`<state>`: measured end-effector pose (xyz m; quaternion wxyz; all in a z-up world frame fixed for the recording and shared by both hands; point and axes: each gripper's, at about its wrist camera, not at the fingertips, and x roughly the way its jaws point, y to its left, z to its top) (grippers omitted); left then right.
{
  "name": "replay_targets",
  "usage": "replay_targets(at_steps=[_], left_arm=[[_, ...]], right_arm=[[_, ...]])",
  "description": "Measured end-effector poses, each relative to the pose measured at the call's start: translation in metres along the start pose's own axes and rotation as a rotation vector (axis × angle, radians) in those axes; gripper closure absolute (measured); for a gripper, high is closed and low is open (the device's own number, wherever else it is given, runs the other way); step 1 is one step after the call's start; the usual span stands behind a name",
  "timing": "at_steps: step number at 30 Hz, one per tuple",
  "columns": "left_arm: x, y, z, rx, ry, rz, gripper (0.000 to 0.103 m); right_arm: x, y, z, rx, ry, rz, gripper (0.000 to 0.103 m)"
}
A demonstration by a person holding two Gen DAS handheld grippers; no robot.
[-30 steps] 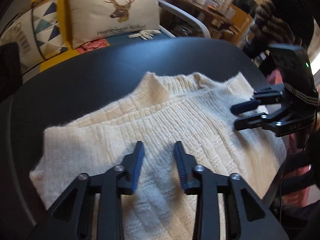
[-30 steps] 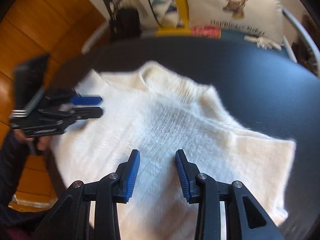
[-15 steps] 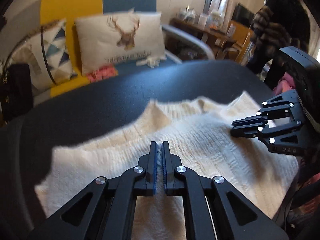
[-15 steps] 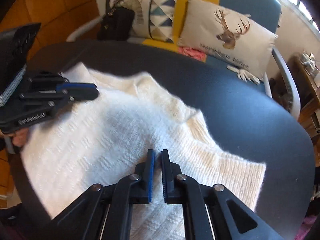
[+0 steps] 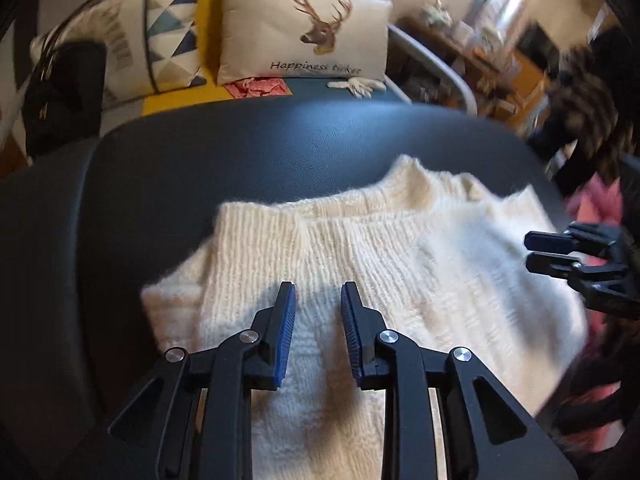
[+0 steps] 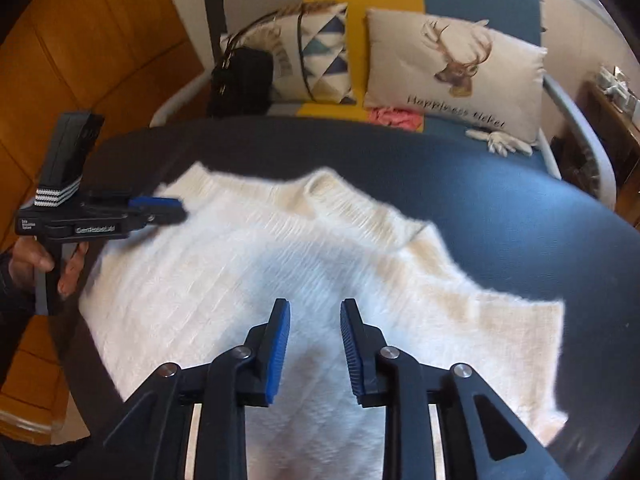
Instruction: Fold clothes
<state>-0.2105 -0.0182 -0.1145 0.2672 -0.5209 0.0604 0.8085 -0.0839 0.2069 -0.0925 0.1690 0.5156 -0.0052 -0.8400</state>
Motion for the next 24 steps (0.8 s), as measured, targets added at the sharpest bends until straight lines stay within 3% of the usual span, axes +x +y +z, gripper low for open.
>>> replay_targets(at_steps=[3,4,5,7,10,12,15,17,19,20,22,24], left_arm=[[0.009,-0.015,0.002,0.055,-0.007,0.069,0.069],[0.012,-0.020,0.003,0.073,-0.009,0.093,0.072],[0.015,-0.025,0.004,0.091,-0.011,0.116,0.088],[0.021,-0.035,0.005,0.128,-0.015,0.162,0.099],[0.012,-0.018,0.004,0.022,-0.083,0.133,0.100],[0.013,0.000,0.003,-0.064,-0.082,0.112,0.100],[0.019,0.000,0.004,-0.074,-0.077,0.102,0.099],[0.013,0.004,0.007,-0.117,-0.055,0.028,0.093],[-0.003,0.017,0.009,-0.180,-0.092,-0.062,0.090],[-0.010,0.021,0.007,-0.189,-0.111,-0.071,0.083],[-0.024,0.028,0.003,-0.192,-0.148,-0.067,0.075],[-0.025,0.031,0.000,-0.147,-0.146,0.013,0.075]], right_arm=[[0.024,0.007,-0.007,-0.018,0.062,-0.044,0.077],[0.025,0.009,-0.009,-0.025,0.053,-0.051,0.077],[0.026,0.011,-0.011,-0.032,0.044,-0.057,0.077],[0.026,0.011,-0.013,-0.033,0.030,-0.061,0.078],[0.019,0.013,-0.014,-0.036,0.008,-0.076,0.083],[0.017,0.011,-0.014,-0.039,-0.002,-0.107,0.084],[0.025,0.003,-0.012,-0.021,0.002,-0.108,0.085],[0.019,0.000,-0.008,0.006,-0.012,-0.101,0.084],[0.008,-0.009,-0.005,0.053,-0.033,-0.094,0.083],[-0.001,-0.016,-0.003,0.081,-0.052,-0.087,0.079],[-0.020,-0.036,-0.001,0.148,-0.079,-0.103,0.077],[-0.030,-0.059,-0.002,0.200,-0.069,-0.120,0.076]])
